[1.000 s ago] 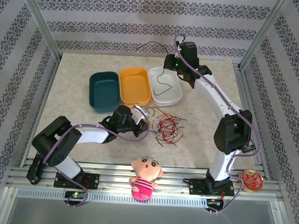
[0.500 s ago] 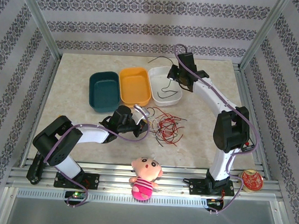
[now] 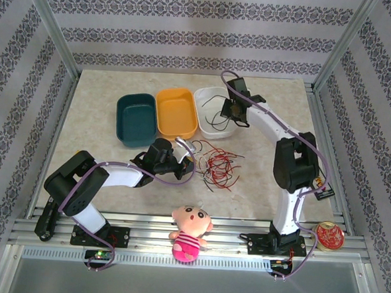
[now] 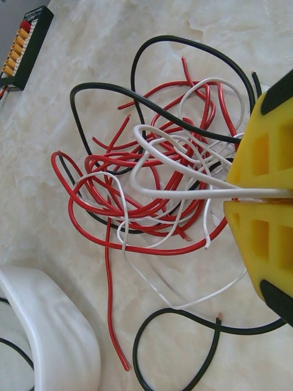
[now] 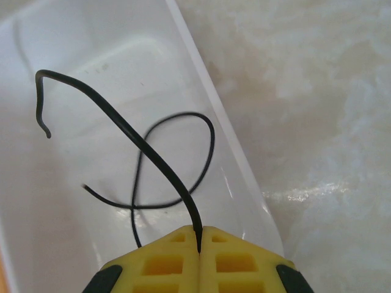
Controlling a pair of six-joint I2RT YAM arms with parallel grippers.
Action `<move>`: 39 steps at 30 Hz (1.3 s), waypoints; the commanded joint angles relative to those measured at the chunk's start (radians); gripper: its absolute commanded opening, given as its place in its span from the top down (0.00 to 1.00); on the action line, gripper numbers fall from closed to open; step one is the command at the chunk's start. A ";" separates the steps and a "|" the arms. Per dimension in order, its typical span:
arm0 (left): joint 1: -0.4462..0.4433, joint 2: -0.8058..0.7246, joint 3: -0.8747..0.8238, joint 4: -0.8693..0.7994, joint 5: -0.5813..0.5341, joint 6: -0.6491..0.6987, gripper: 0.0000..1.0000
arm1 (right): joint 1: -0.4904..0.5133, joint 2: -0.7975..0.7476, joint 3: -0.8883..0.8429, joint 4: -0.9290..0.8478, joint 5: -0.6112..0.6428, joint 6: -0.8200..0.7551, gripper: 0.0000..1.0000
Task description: Untangle the cables
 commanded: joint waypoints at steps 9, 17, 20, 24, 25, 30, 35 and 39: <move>-0.011 -0.003 0.029 -0.031 0.017 -0.014 0.89 | 0.037 0.106 0.094 -0.045 -0.004 -0.024 1.00; -0.011 -0.009 0.031 -0.037 0.017 -0.014 0.85 | 0.040 0.048 0.099 -0.058 -0.009 -0.064 0.61; -0.011 -0.005 0.034 -0.035 0.017 -0.016 0.85 | 0.042 -0.020 0.072 -0.053 -0.012 -0.079 0.57; -0.011 0.002 0.036 -0.026 0.018 -0.019 0.85 | 0.050 -0.134 0.000 -0.044 -0.015 -0.089 0.55; -0.011 0.004 0.037 -0.027 0.017 -0.020 0.85 | 0.054 -0.168 -0.028 -0.041 -0.015 -0.089 0.55; -0.011 0.015 0.036 -0.027 -0.006 -0.025 0.85 | 0.078 -0.372 -0.223 -0.032 -0.009 -0.048 0.54; -0.011 0.024 0.048 -0.066 -0.015 -0.006 0.85 | 0.093 -0.605 -0.475 -0.024 0.017 0.079 0.54; -0.011 0.029 0.056 -0.075 -0.016 -0.003 0.83 | 0.115 -0.767 -0.641 -0.033 0.011 0.174 0.53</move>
